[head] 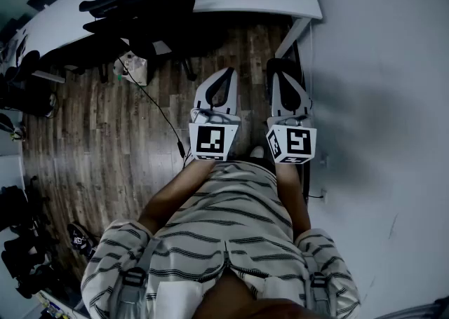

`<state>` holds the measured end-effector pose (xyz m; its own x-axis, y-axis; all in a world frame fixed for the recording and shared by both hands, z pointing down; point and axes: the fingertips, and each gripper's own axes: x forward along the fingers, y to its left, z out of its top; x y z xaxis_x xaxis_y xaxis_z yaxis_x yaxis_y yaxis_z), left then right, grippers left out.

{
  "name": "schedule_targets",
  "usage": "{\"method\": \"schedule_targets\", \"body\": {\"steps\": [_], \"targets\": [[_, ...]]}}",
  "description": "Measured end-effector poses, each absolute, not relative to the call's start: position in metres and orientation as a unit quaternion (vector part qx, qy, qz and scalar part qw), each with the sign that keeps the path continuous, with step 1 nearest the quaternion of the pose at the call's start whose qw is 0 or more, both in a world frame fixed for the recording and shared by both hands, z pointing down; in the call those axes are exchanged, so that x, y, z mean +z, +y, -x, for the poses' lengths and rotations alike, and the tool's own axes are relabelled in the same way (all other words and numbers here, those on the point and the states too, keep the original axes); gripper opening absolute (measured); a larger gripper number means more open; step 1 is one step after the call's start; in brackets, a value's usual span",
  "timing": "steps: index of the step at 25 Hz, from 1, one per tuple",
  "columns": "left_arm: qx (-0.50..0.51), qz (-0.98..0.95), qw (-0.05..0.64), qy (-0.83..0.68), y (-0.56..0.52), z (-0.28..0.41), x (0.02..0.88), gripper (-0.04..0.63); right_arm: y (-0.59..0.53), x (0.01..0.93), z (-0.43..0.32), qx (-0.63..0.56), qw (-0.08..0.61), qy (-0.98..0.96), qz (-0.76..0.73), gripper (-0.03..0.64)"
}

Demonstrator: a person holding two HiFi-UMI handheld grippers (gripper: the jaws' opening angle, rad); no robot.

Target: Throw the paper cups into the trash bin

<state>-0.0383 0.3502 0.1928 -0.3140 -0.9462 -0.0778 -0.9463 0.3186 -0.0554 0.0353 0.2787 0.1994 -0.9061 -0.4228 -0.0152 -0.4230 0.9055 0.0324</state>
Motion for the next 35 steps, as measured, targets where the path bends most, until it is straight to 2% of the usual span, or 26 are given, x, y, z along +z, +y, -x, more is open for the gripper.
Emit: {"method": "schedule_targets", "body": {"steps": [35], "targets": [[-0.014, 0.561, 0.019, 0.827, 0.237, -0.050, 0.216, 0.025, 0.167, 0.218, -0.097, -0.008, 0.020, 0.992, 0.121, 0.015]]}}
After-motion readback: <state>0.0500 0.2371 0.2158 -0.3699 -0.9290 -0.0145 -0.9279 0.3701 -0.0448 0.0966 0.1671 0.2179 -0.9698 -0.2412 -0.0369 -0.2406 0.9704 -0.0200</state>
